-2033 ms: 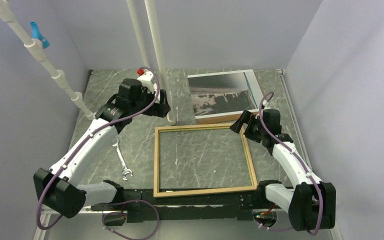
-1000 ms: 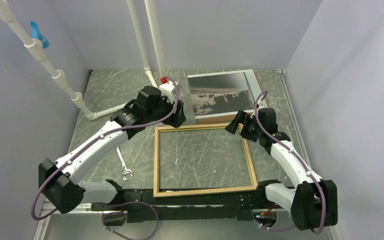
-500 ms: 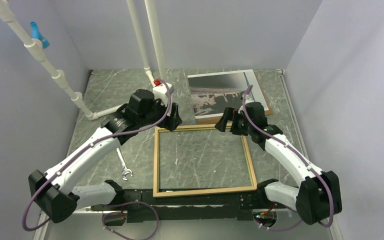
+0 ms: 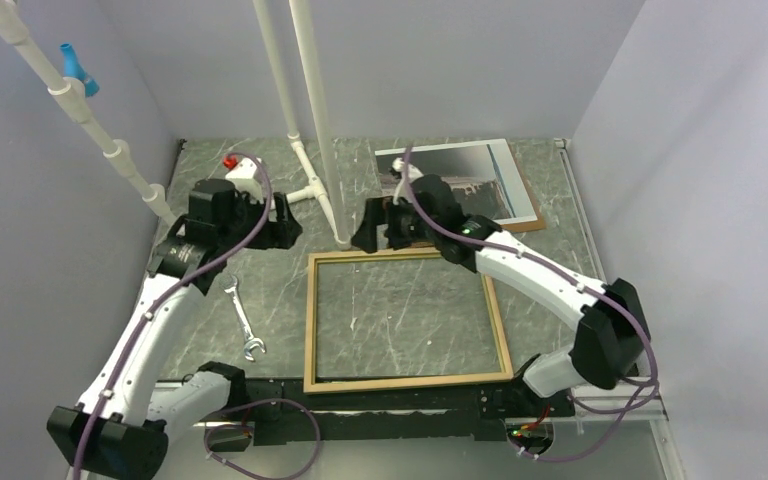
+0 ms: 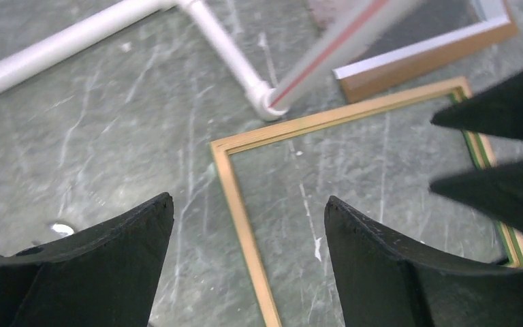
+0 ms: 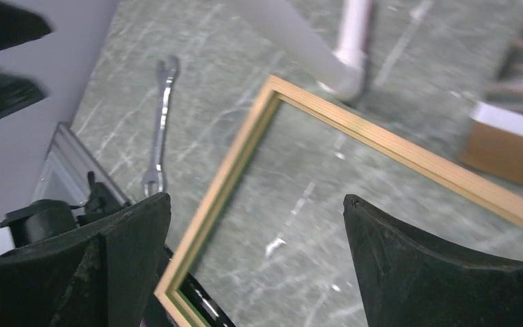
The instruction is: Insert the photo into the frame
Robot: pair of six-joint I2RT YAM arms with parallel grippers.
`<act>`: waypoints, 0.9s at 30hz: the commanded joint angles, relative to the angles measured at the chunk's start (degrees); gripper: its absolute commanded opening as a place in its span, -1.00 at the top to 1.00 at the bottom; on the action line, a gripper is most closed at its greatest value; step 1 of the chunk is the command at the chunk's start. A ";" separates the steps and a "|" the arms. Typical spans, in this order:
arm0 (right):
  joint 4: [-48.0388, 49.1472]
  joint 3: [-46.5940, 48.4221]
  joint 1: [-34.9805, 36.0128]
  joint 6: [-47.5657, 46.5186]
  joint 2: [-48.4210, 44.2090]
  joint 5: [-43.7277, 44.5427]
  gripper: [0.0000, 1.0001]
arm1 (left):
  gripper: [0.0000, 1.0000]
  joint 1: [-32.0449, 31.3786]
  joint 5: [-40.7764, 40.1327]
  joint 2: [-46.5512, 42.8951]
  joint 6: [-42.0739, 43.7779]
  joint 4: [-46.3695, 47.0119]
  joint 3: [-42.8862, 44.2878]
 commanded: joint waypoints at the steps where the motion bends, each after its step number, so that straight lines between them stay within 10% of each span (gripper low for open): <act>1: 4.25 7.65 6.45 -0.40 4.68 1.70 -0.99 | -0.70 8.04 1.32 4.18 -1.10 -4.91 6.01; 11: 12.78 15.85 18.19 -6.98 15.00 11.44 -0.99 | -0.66 26.98 9.84 18.50 -6.05 -3.57 19.29; 27: 21.40 22.77 21.99 -17.83 27.21 43.39 -1.00 | -0.92 29.79 -24.39 25.15 4.00 24.07 12.86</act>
